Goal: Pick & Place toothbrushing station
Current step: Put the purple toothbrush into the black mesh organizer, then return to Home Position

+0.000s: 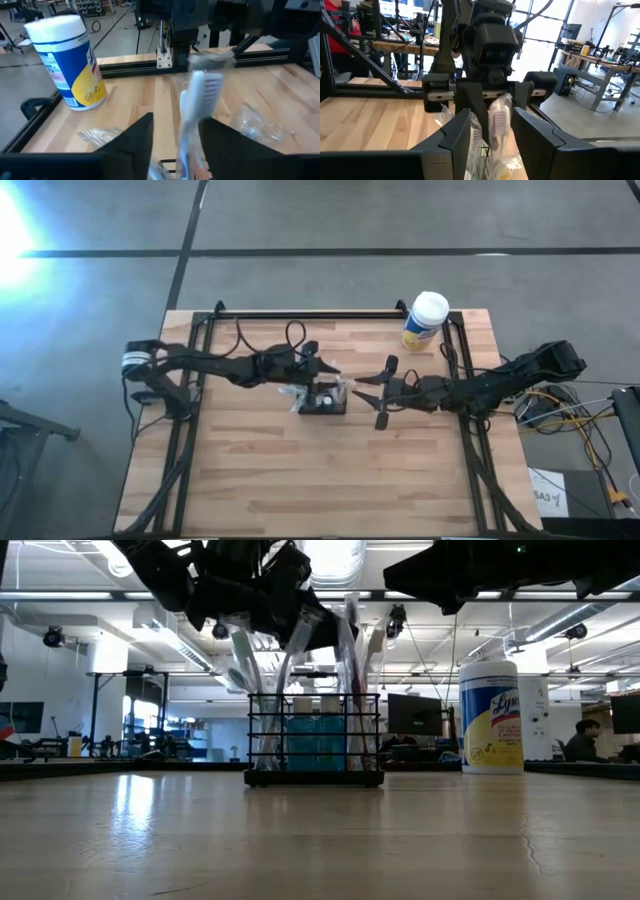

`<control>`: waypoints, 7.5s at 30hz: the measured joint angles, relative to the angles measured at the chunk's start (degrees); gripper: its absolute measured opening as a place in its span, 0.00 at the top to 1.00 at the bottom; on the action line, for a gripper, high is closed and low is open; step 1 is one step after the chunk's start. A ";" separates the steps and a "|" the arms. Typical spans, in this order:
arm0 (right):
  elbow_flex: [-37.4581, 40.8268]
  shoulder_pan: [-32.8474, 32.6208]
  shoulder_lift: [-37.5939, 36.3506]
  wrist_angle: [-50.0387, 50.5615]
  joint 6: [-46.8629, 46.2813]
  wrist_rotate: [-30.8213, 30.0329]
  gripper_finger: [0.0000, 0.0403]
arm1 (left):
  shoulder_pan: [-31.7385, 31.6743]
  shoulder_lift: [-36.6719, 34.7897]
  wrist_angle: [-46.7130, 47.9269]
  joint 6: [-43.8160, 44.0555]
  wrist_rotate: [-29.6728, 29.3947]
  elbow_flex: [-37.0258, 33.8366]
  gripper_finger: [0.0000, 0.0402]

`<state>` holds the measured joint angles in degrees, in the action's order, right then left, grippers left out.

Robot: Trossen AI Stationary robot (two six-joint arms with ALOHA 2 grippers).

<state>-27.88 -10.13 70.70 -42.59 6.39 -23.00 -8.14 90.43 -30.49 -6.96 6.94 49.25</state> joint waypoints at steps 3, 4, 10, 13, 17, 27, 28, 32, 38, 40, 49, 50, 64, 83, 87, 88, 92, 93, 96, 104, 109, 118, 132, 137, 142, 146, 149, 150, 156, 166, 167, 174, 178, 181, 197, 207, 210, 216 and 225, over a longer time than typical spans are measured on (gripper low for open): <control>0.02 0.00 0.00 0.03 0.00 0.00 0.65 | 0.00 -1.10 0.23 -0.09 0.02 0.00 0.54; 0.02 0.00 0.00 0.12 0.00 0.00 0.65 | 0.00 -1.73 0.63 -0.43 0.01 0.00 0.52; 0.02 0.02 0.00 0.42 0.16 0.00 0.67 | 0.00 -5.89 1.46 -1.23 0.03 0.00 0.46; 0.02 0.04 0.00 0.42 0.73 0.00 0.67 | -0.13 -7.23 1.84 -1.39 0.02 0.00 0.46; 0.02 0.07 0.00 0.39 0.84 0.00 0.67 | -0.13 -5.85 2.21 -0.03 0.04 0.04 0.49; 0.02 0.04 0.00 0.35 0.00 -0.01 0.68 | -0.13 1.09 1.45 1.31 0.04 0.00 0.71; 0.02 0.04 0.00 0.35 0.04 0.00 0.68 | -0.13 1.16 1.24 1.27 0.04 0.00 0.76; 0.02 0.04 0.00 0.35 0.24 0.00 0.69 | -0.17 1.16 1.50 1.41 0.04 0.57 0.96; 0.02 0.04 0.00 0.35 0.82 -0.01 0.68 | -0.22 1.16 4.84 1.62 0.22 2.92 0.78; 0.02 0.02 0.00 0.35 0.81 -0.02 0.68 | -0.22 1.16 6.38 1.63 1.99 3.63 0.66; 0.02 0.02 0.00 0.37 0.63 0.00 0.69 | -0.22 1.16 9.36 2.83 2.56 5.00 0.27; 0.02 0.02 0.00 0.34 0.54 0.00 0.69 | -0.22 1.16 9.39 2.81 2.54 5.08 0.25; -6.32 0.09 12.23 -10.69 5.56 4.82 0.70 | -0.81 1.16 9.10 2.57 -1.03 5.40 0.24; -14.75 0.55 15.92 9.19 -0.48 -14.63 0.79 | -0.79 -2.25 12.12 1.50 -0.42 5.18 0.23; -14.77 0.55 15.89 8.85 -0.37 -14.64 0.82 | -0.76 -4.42 13.86 0.69 -0.42 5.14 0.23; -14.83 0.55 15.89 8.85 -0.32 -14.64 0.82 | -0.75 -5.08 14.65 0.17 -0.41 5.14 0.23; -14.73 0.47 15.65 9.51 0.55 -14.53 0.83 | -0.74 -10.27 17.66 -4.51 -0.13 5.33 0.23; -14.64 0.39 15.53 9.56 0.63 -14.51 0.83 | -0.74 -12.26 18.72 -5.53 -0.19 5.19 0.23; -14.43 0.21 15.10 9.34 1.33 -14.45 0.82 | -0.73 -18.52 25.52 -7.02 -0.06 4.97 0.24; -13.70 -1.77 14.10 3.57 8.92 -4.01 0.83 | -0.53 -37.38 44.23 -1.07 0.76 1.90 0.31; -13.27 -2.14 13.24 2.84 8.92 4.41 0.85 | -0.39 -48.25 44.81 0.50 0.77 -5.25 0.54; -11.21 0.62 1.40 1.95 -0.03 26.01 0.90 | -0.39 -65.46 43.78 -2.20 -3.00 -17.38 0.97; 4.06 6.00 -16.77 4.41 -9.78 17.73 0.98 | -0.91 -72.98 18.45 -3.50 -6.66 -39.98 0.99; 10.95 6.75 -20.03 -3.08 -11.11 15.59 0.98 | -1.99 -75.13 16.11 -2.74 -7.01 -40.85 1.00; 17.24 7.52 -23.34 -9.72 -11.58 15.50 0.98 | -3.69 -76.87 17.34 -1.91 -6.81 -39.43 1.00; 21.02 9.61 -25.85 -11.97 -13.42 15.15 0.98 | -5.05 -78.00 16.51 -0.42 -4.75 -39.91 1.00; 22.89 11.57 -27.21 -12.24 -15.00 15.34 0.98 | -6.00 -77.65 16.05 1.99 -3.95 -42.14 1.00; 23.39 12.09 -27.50 -12.28 -15.44 15.26 0.98 | -6.23 -77.62 16.56 2.34 -3.92 -43.18 1.00; 27.12 13.07 -32.09 -12.10 -15.94 15.32 0.98 | -6.91 -80.06 16.09 3.52 -3.81 -46.66 1.00; 27.36 13.20 -39.59 2.79 -14.55 15.31 0.98 | -7.06 -89.14 22.48 5.37 4.03 -48.66 1.00; 27.36 13.20 -39.69 2.91 -14.59 15.30 0.98 | -7.06 -89.71 24.87 5.48 5.21 -48.74 1.00; 27.36 13.18 -38.35 3.45 -14.48 15.17 0.98 | -7.06 -88.36 28.01 6.00 5.89 -48.74 1.00; 27.36 13.16 -36.62 3.39 -14.38 13.89 0.98 | -7.06 -86.65 28.15 5.78 5.98 -48.76 1.00; 27.36 13.16 -35.59 3.40 -14.36 13.81 0.98 | -7.06 -86.07 28.38 5.74 5.99 -48.76 0.99; 27.36 13.16 -34.56 3.37 -16.33 13.81 0.98 | -7.05 -85.91 28.04 5.22 4.61 -48.65 0.97; 27.36 13.16 -34.56 3.41 -16.70 13.84 0.98 | -7.06 -85.90 28.01 5.24 4.59 -48.65 0.96; 27.36 13.16 -34.56 3.41 -16.70 13.84 0.98 | -7.06 -85.90 28.01 5.25 4.58 -48.65 0.96; 27.36 13.16 -34.56 3.41 -16.70 13.84 0.98 | -7.06 -85.90 27.99 5.26 4.57 -48.65 0.97; 27.34 13.16 -34.56 3.41 -16.70 13.86 0.98 | -7.05 -85.90 27.99 5.27 4.57 -48.65 0.97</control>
<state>-0.54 3.03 36.14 -39.18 -10.31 -9.15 -15.19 4.54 -2.50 -1.68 11.51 0.60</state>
